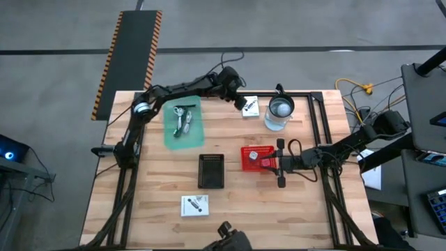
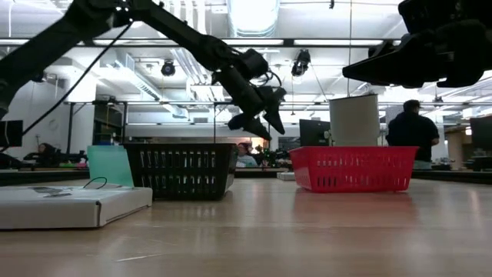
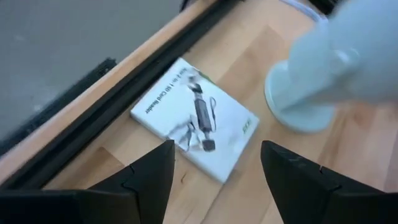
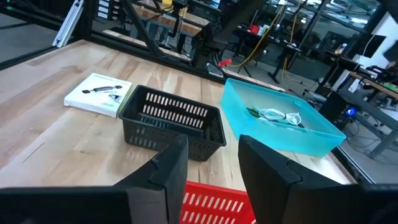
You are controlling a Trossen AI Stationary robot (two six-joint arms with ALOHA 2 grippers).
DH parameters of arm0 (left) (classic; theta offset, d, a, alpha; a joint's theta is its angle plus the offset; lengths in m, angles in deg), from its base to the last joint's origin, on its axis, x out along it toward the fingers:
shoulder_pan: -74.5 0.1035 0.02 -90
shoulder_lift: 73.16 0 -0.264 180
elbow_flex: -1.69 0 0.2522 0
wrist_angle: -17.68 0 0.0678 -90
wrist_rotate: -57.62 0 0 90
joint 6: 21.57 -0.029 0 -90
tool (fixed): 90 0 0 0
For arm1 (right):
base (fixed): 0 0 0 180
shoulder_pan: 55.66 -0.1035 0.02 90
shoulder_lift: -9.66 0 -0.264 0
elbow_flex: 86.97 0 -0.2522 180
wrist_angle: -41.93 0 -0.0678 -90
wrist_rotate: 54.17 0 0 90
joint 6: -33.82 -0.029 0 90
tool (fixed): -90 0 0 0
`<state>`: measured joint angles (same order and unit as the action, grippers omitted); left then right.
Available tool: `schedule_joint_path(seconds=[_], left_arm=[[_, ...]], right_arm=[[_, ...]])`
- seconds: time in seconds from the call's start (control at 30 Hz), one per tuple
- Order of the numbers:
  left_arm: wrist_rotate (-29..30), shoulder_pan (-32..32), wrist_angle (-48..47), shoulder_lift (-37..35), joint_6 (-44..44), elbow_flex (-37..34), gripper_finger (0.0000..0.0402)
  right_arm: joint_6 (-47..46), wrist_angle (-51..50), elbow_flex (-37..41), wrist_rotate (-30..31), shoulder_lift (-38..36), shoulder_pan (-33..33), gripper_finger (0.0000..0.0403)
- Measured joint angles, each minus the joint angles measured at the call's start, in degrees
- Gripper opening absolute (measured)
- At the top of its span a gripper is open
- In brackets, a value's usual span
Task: Pick and place items into bin
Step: Put the bottom white card reader box into the black bin
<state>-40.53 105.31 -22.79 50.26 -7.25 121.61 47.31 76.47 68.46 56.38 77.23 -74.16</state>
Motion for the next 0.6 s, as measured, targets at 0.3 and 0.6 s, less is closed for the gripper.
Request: schedule_joint_path(seconds=[0.3, 0.6], left_arm=[[0.1, 0.6, 0.5, 2.2, 8.7, 2.5, 0.0221], [3.2, 0.5, -0.1, 2.2, 19.3, 2.2, 0.0221]], right_arm=[[0.0, 0.0, 0.0, 0.0, 0.0, 0.0, 0.0124], [0.2, 0.1, 0.0, 0.0, 0.0, 0.0, 0.0128]])
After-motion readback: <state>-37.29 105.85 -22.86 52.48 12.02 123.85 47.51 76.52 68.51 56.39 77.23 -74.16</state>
